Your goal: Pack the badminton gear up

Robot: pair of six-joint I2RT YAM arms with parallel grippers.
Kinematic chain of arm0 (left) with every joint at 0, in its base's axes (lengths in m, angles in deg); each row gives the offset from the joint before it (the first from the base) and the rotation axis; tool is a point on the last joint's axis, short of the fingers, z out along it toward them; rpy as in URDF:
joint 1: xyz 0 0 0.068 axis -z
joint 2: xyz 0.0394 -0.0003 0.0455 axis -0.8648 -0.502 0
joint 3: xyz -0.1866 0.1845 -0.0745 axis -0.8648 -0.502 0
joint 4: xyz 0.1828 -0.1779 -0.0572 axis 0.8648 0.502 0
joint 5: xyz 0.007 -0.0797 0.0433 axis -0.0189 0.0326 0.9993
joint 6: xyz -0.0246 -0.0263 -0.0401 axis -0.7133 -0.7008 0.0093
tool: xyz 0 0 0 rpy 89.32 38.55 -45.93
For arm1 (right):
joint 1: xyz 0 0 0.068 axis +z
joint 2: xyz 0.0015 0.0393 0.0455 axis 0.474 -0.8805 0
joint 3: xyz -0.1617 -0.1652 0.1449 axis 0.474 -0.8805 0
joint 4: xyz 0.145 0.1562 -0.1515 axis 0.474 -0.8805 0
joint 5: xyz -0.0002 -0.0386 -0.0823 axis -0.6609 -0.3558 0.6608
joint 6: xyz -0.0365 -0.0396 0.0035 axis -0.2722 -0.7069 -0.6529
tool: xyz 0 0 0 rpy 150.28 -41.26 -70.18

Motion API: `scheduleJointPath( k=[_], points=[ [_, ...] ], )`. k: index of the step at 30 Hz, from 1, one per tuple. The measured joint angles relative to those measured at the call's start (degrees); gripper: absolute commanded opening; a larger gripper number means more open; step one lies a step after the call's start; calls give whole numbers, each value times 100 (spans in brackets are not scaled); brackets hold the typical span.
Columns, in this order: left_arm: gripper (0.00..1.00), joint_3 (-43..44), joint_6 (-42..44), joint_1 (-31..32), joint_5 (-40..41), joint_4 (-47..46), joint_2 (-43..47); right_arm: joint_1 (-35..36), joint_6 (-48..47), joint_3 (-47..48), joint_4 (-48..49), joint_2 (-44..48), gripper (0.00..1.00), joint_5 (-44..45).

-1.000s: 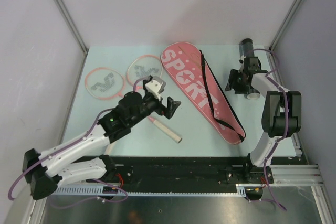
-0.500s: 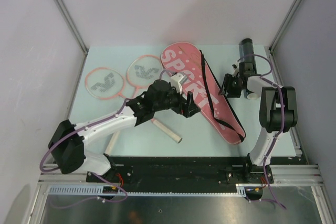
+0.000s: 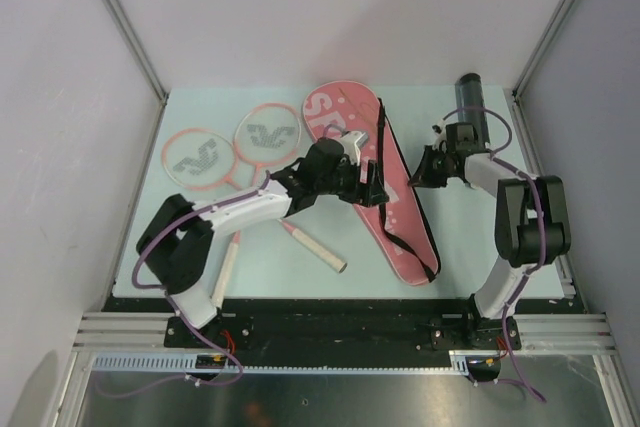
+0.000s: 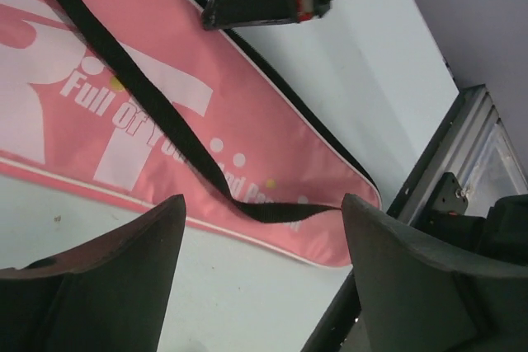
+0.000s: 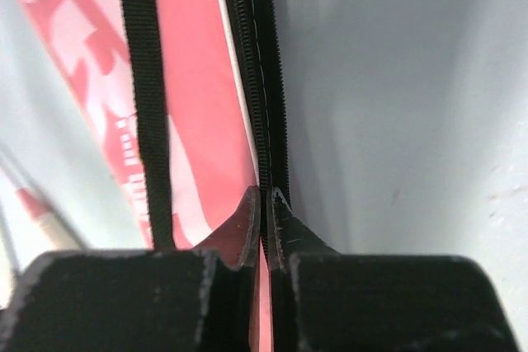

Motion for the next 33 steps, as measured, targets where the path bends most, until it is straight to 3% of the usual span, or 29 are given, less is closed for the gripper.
scheduleJointPath(
  k=[1, 5, 11, 15, 20, 21, 24, 26, 27, 29, 30, 32, 33],
  points=[
    [89, 68, 22, -2, 2, -7, -105, 0, 85, -44, 17, 103, 0, -76],
    [91, 343, 96, 2, -4, 31, -540, 11, 643, -356, 302, 835, 0, -428],
    [84, 667, 247, 175, 50, 72, -785, 330, 1906, -1172, 1252, 2192, 0, -470],
    [96, 817, 269, 293, 35, 70, -811, 719, 2533, -1600, 1773, 2730, 0, -181],
    [92, 863, 227, 323, -109, 96, -870, 1434, 2680, -1725, 1818, 3032, 0, 721],
    [88, 861, 240, 321, -155, 136, -870, 1598, 2684, -1742, 1818, 3093, 0, 964],
    [45, 857, 234, 330, -164, 142, -868, 1746, 2828, -1777, 1810, 3193, 0, 1443],
    [32, 844, 179, 350, -188, 155, -868, 1880, 2922, -1816, 1816, 3241, 0, 1742],
    [18, 831, 170, 369, -168, 151, -868, 1952, 2949, -1847, 1812, 3276, 0, 1860],
    [2, 728, 181, 424, -109, 118, -857, 2059, 2953, -1888, 1753, 3359, 0, 1978],
    [0, 684, 144, 428, -92, 107, -850, 2074, 2924, -1906, 1714, 3407, 15, 1987],
    [0, 522, 173, 422, -57, 7, -807, 1947, 2846, -1950, 1674, 3493, 30, 1823],
    [0, 413, 173, 422, -46, -105, -761, 1871, 2791, -1952, 1683, 3510, 47, 1646]
  ],
)
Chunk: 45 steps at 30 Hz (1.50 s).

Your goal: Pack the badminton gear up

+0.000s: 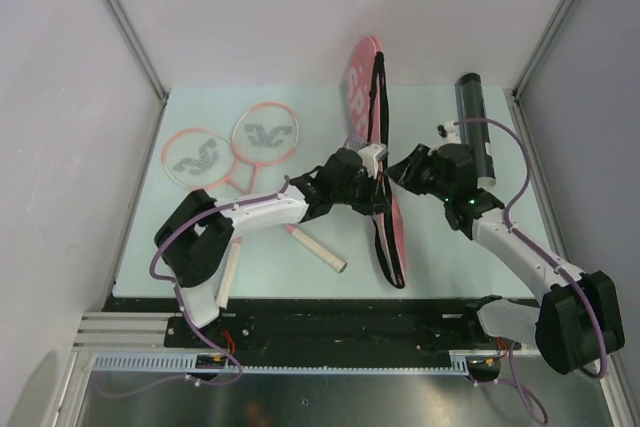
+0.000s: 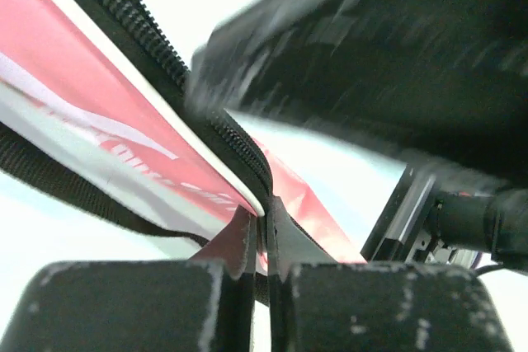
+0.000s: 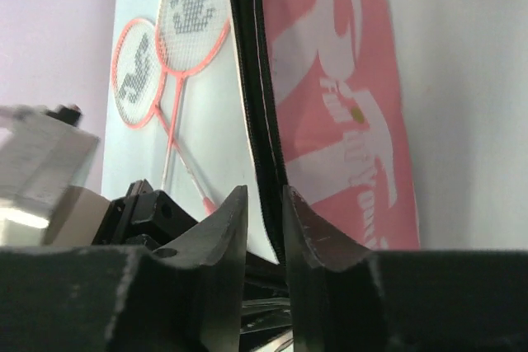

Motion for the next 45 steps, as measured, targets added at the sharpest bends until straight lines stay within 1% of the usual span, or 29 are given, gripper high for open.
scheduleJointPath(
  k=[1, 3, 7, 9, 13, 17, 18, 21, 24, 28, 34, 37, 40, 42, 43, 44, 45],
  points=[
    [0, -90, 7, -4, 24, -57, 52, -162, -127, 2, 26, 33, 53, -286],
    [0, -271, 4, -11, 17, -98, 131, -483, -328, 2, 39, 125, 59, -638],
    [1, -516, 11, -26, -68, -315, 251, -1097, -970, 13, 7, 232, 61, -1458],
    [0, -590, 11, -26, -98, -380, 282, -1117, -1202, 13, -44, 203, 61, -1709],
    [0, -647, 13, -28, -105, -442, 310, -863, -1478, 15, 24, 17, 60, -1963],
    [0, -673, 13, -28, -111, -455, 330, -647, -1685, 103, 179, -372, 54, -1943],
    [0, -680, 13, -28, -114, -455, 339, -627, -1729, 164, 188, -498, 49, -1921],
    [0, -699, 13, -28, -118, -468, 350, -577, -1843, 389, 234, -848, 39, -1836],
    [0, -710, 13, -35, -116, -474, 354, -501, -1950, 595, 323, -1154, 39, -1788],
    [0, -715, 13, -55, -114, -472, 356, -444, -2013, 758, 433, -1386, 42, -1773],
    [0, -715, 13, -59, -111, -472, 356, -391, -2107, 1102, 503, -1729, 40, -1587],
    [0, -717, 13, -59, -105, -472, 358, -282, -2232, 1340, 553, -2022, 40, -1366],
    [0, -734, 11, -59, -98, -479, 374, -96, -2433, 1521, 599, -2293, 40, -933],
    [1, -774, 9, -59, -74, -487, 400, 11, -2599, 1672, 645, -2524, 33, -551],
    [2, -807, 9, -59, -50, -501, 424, 70, -2664, 1740, 682, -2643, 23, -404],
    [7, -852, 7, -61, -9, -514, 463, 111, -2721, 1781, 719, -2734, 7, -291],
    [12, -918, 2, -61, 68, -525, 516, 129, -2769, 1794, 745, -2793, 1, -225]
  ],
)
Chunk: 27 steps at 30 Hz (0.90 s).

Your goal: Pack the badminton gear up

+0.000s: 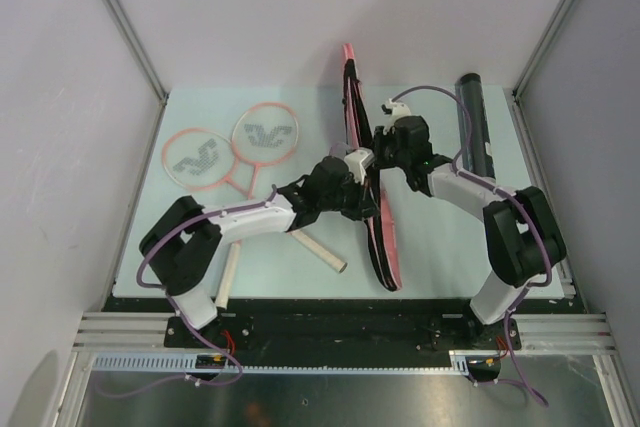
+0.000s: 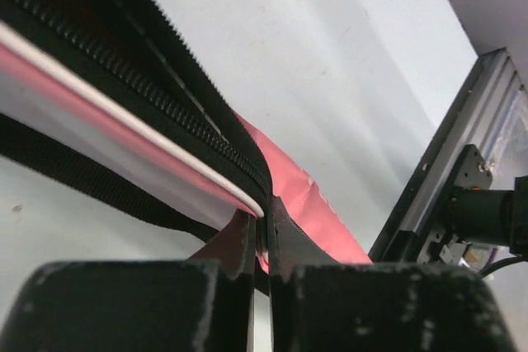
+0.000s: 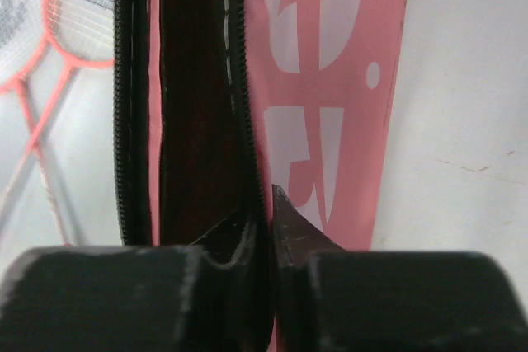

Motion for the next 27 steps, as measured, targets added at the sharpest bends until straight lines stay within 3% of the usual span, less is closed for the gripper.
scheduleJointPath(
  k=[1, 5, 8, 13, 15, 16, 18, 19, 20, 23, 24, 27],
  points=[
    [18, -63, -7, -2, 59, -22, 55, 9, -39, 11, -11, -42, 0, 63],
    [56, -468, -129, -26, 409, -114, 472, -74, 66, 85, -203, 0, 0, 280],
    [64, -645, -240, -74, 568, -94, 741, -131, 221, 94, -608, 275, 0, 437],
    [67, -623, -354, -260, 680, -68, 717, -11, 463, 94, -1460, 859, 0, 940],
    [77, -466, -369, -315, 688, 9, 586, 44, 538, 94, -1683, 1029, 0, 1130],
    [76, -321, -382, -337, 688, 66, 476, 72, 560, 90, -1781, 1108, 0, 1224],
    [60, -20, -409, -356, 693, 101, 245, 72, 599, 90, -1902, 1222, 0, 1340],
    [51, 131, -407, -372, 697, 136, 142, 48, 636, 85, -1937, 1259, 0, 1390],
    [35, 291, -393, -396, 726, 175, 37, 17, 695, 72, -1961, 1287, 0, 1438],
    [25, 708, -354, -479, 750, 299, -264, -114, 826, -120, -1899, 1416, 0, 1567],
    [24, 785, -356, -542, 761, 334, -343, -184, 855, -251, -1825, 1488, 0, 1585],
    [53, 841, -306, -796, 892, 450, -490, -450, 872, -490, -1709, 1611, 0, 1554]
  ],
)
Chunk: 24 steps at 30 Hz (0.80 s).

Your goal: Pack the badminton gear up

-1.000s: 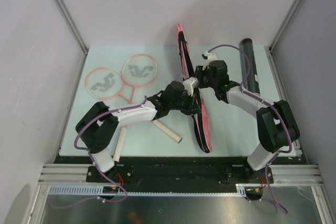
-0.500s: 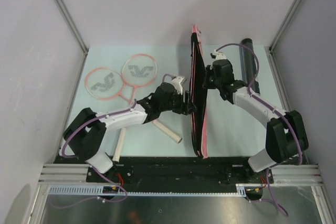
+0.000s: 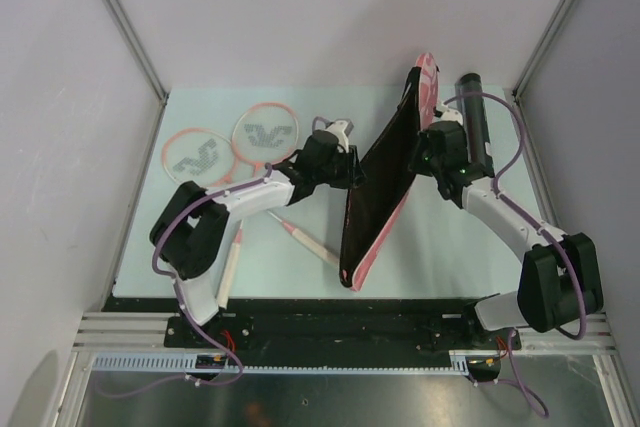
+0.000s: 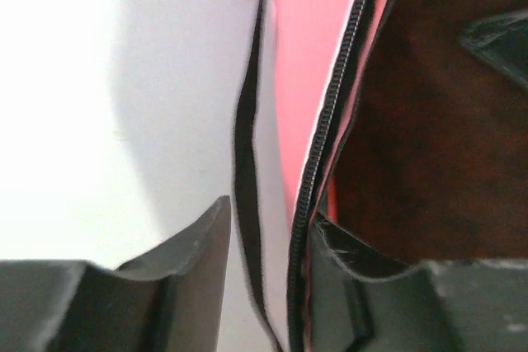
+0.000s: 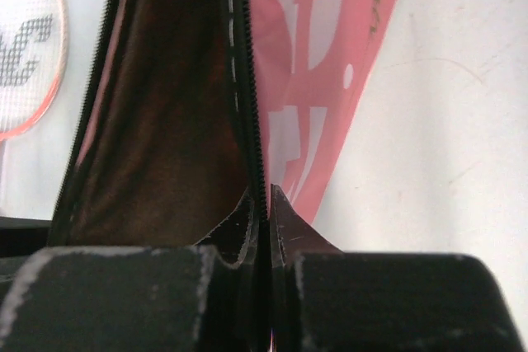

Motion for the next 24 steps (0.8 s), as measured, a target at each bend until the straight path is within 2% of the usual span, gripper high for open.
scheduleJointPath(
  k=[1, 4, 7, 12, 15, 18, 22, 24],
  points=[
    [62, 0, 31, -81, 28, 46, -28, -122, 0, -61, 68, 11, 0, -52],
    [72, 0, 74, -212, 24, 164, -48, -374, -42, -258, 291, 28, 0, -181],
    [77, -81, 72, -225, -76, 208, 90, -527, -142, -435, 501, 35, 0, -376],
    [72, -654, 15, -264, -225, 468, 1222, -551, -240, -542, 691, 35, 0, -540],
    [73, -1038, -109, -566, -400, 546, 2199, -553, -247, -557, 798, 35, 0, -573],
    [78, -1414, -52, -1097, -433, 809, 3012, -555, -247, -557, 828, 35, 0, -601],
    [82, -1617, 494, -1742, -35, 1606, 3390, -573, -280, -560, 848, 35, 0, -680],
    [81, -1685, 861, -2092, 212, 2092, 3353, -612, -284, -560, 850, 35, 0, -785]
  ],
)
